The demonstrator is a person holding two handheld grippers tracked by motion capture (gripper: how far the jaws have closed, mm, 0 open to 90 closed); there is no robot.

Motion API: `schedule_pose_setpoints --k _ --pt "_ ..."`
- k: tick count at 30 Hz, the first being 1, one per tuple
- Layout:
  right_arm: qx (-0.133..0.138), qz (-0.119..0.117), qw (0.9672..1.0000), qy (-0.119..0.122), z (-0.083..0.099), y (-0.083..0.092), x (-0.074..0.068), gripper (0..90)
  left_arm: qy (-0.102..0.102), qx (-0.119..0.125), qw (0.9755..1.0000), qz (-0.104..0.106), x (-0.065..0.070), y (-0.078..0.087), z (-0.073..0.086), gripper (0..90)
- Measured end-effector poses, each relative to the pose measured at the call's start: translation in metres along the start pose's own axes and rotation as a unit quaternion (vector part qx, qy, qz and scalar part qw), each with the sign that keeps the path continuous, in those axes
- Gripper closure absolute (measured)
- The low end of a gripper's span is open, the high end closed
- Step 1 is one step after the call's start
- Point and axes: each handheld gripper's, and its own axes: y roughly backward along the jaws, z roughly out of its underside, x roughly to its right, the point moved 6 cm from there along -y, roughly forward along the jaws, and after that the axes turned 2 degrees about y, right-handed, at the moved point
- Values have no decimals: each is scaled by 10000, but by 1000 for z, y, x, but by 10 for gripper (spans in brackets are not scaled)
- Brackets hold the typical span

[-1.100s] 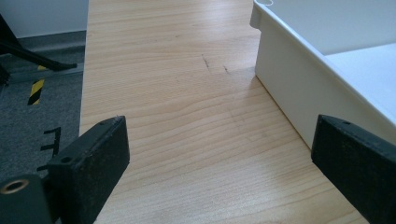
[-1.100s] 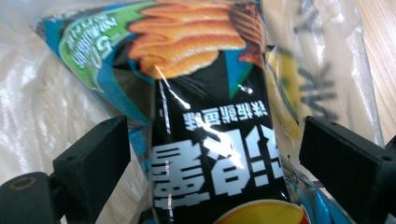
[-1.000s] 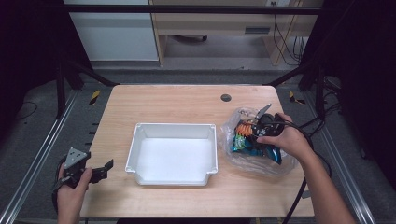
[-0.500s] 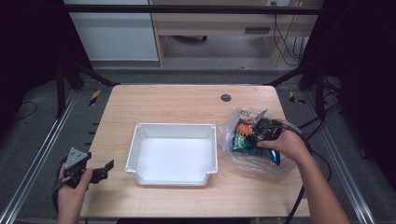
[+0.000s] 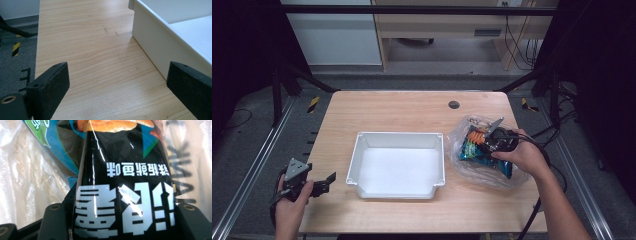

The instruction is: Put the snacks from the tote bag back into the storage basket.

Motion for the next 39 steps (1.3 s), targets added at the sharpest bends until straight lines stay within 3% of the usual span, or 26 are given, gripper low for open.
schedule_pose_setpoints --k 6,12,13,22,24,28,36,39 --pt "106 201 9997 4 5 11 -1 400 16 5 10000 8 0 0 0 42" --pt "324 321 9988 -178 12 24 0 400 -2 -3 10000 -3 0 0 0 42" --pt "542 330 9976 -280 14 31 1 401 17 16 10000 -1 0 0 0 42" --pt "807 457 9950 -365 18 50 4 404 14 2 10000 -17 -1 0 0 42" --pt "1044 462 9920 -536 18 58 6 405 15 1 10000 -22 -1 0 0 42" --pt "1255 525 9882 -708 17 64 11 406 25 4 10000 -11 -1 1 0 42" --pt "1601 483 9826 -801 9 75 12 409 44 11 10000 -3 -2 0 0 42" --pt "1711 458 9805 -850 6 79 12 409 35 157 9999 48 -1 3 -3 38"
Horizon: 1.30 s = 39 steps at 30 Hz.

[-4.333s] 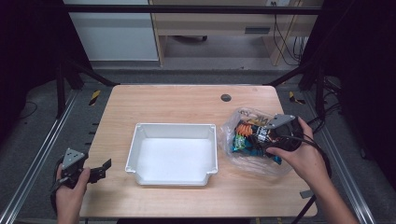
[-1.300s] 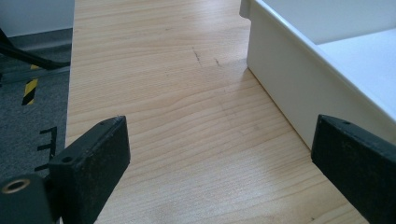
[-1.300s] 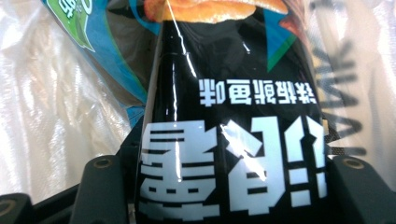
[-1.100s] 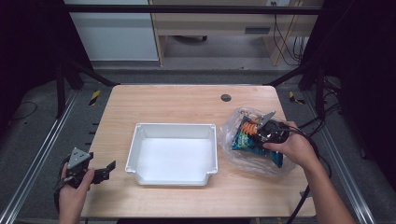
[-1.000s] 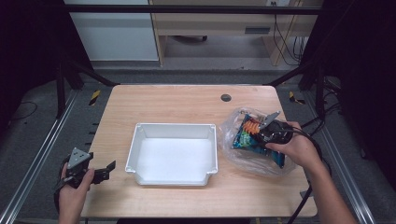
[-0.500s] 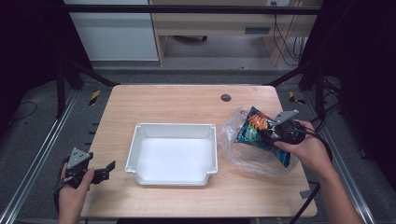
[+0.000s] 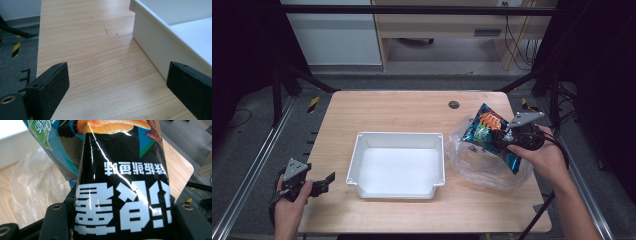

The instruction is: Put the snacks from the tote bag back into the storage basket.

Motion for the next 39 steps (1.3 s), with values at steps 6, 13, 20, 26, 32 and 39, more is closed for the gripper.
schedule_pose_setpoints --k 6,13,20,26,32,39 --pt "109 66 9999 52 -12 8 -2 411 -36 -17 10000 -53 0 0 0 35" --pt "261 101 9994 200 -27 17 -11 413 -30 14 10000 -75 -1 1 0 35" --pt "362 90 9986 370 -43 22 -23 415 -11 7 10000 -79 -1 2 0 35" --pt "458 68 9977 498 -56 27 -34 416 -15 1 10000 -74 -1 1 0 35" --pt "534 -35 9965 635 -68 30 -49 417 65 27 9999 -142 -5 3 0 25" --pt "582 -175 9944 868 -85 28 -69 417 156 85 9998 -107 -5 4 -1 23"
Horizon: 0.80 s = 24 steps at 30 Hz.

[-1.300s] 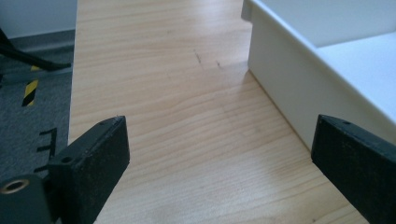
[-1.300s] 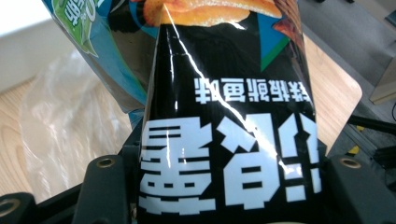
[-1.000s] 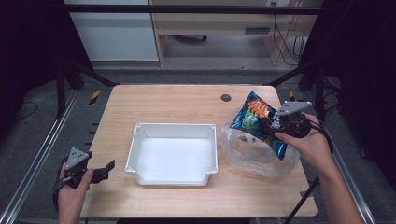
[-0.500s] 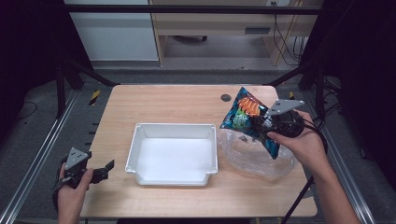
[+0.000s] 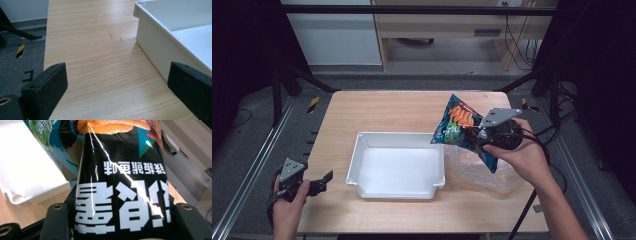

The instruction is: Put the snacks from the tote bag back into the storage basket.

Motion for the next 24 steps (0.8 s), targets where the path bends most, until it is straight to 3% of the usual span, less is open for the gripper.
schedule_pose_setpoints --k 16,24 --pt "-38 -334 9986 404 -43 -29 -31 417 96 15 9999 37 -2 0 1 20" --pt "-51 -448 9975 544 -55 -38 -41 418 107 -19 9999 36 -2 -1 2 21"
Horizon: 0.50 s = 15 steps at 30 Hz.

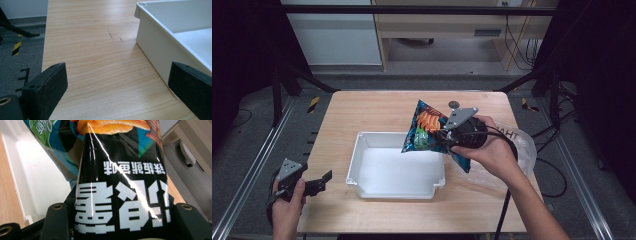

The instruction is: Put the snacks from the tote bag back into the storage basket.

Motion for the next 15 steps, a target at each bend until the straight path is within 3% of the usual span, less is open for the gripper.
schedule_pose_setpoints --k 6,15 --pt "48 -92 9998 147 -10 -8 -7 417 -85 -37 9999 -52 2 0 1 21" --pt "86 -168 9996 232 -18 -13 -12 418 -23 10 9999 -111 -1 2 1 23"
